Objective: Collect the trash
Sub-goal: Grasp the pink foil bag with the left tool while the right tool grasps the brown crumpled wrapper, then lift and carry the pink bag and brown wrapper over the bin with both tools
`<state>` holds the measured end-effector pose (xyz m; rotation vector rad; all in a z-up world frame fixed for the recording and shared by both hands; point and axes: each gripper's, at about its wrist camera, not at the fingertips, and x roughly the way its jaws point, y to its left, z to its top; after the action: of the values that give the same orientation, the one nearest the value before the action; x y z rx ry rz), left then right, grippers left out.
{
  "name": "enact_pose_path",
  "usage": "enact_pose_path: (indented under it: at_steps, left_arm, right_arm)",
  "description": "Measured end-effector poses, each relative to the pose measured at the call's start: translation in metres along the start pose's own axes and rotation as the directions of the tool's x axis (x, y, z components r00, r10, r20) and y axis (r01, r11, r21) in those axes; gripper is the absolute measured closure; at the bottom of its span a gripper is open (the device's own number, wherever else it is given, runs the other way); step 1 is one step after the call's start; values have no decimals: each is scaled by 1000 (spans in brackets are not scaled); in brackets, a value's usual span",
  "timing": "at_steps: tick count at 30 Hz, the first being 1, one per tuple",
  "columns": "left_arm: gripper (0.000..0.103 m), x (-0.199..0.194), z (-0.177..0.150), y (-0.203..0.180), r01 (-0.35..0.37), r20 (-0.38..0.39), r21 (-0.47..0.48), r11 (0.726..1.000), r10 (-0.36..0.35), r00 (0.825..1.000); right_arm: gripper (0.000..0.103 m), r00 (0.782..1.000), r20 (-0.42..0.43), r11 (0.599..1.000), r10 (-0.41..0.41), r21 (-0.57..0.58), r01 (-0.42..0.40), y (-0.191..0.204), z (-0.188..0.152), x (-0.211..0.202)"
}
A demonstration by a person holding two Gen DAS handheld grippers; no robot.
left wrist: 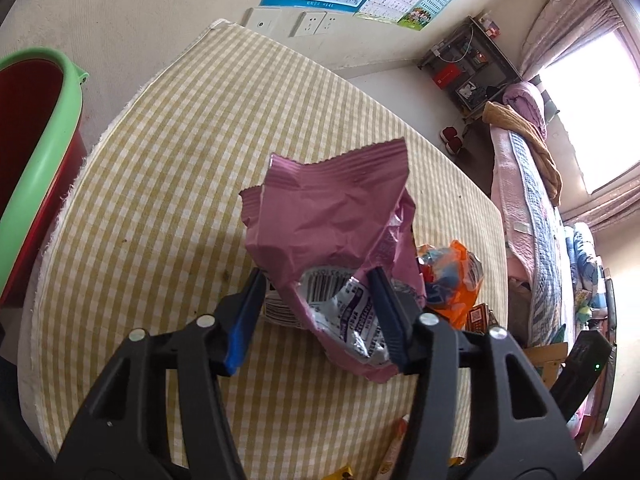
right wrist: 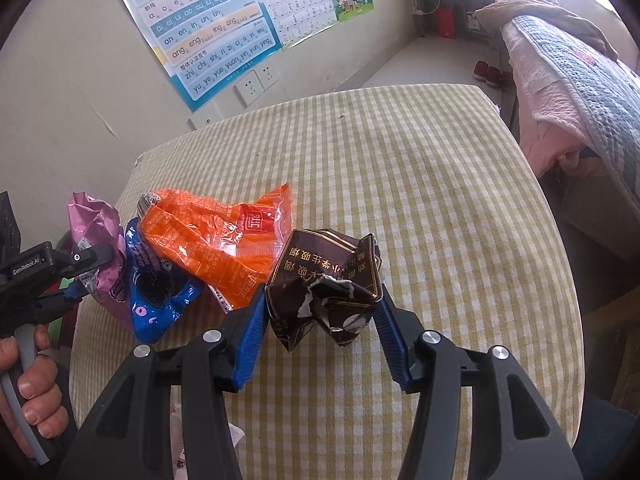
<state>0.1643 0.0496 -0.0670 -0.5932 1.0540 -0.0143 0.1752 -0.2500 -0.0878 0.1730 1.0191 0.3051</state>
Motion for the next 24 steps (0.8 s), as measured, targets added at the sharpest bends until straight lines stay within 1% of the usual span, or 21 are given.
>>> enact_pose_path:
  at_steps: [2, 5, 8, 11, 18, 24]
  left_arm:
    - [62, -6, -1, -6, -2, 16, 24, 1000, 2, 1000]
    - [67, -16, -3, -12, 13, 38, 44, 999, -14, 999]
    - [73, -25, -4, -15, 13, 53, 70, 997, -17, 998]
    - [73, -36, -8, -17, 7, 67, 94, 996, -14, 998]
    - [73, -61, -24, -20, -38, 103, 173, 984, 20, 994]
    - [73, -81, -36, -13, -45, 133, 187, 981, 20, 991]
  right_arm:
    - [53, 1000, 3, 1000, -1, -4, 1, 1, 0, -1]
    - [53, 1000, 14, 1000, -5, -15, 5, 3, 0, -4]
    - [53, 999, 38, 999, -14, -30, 16, 5, 1, -8]
    - [53, 998, 54, 999, -24, -42, 26, 7, 1, -13]
    - [53, 994, 106, 998, -25, -52, 31, 13, 1, -35]
    - [53, 989, 142, 996, -33, -75, 44, 25, -4, -57]
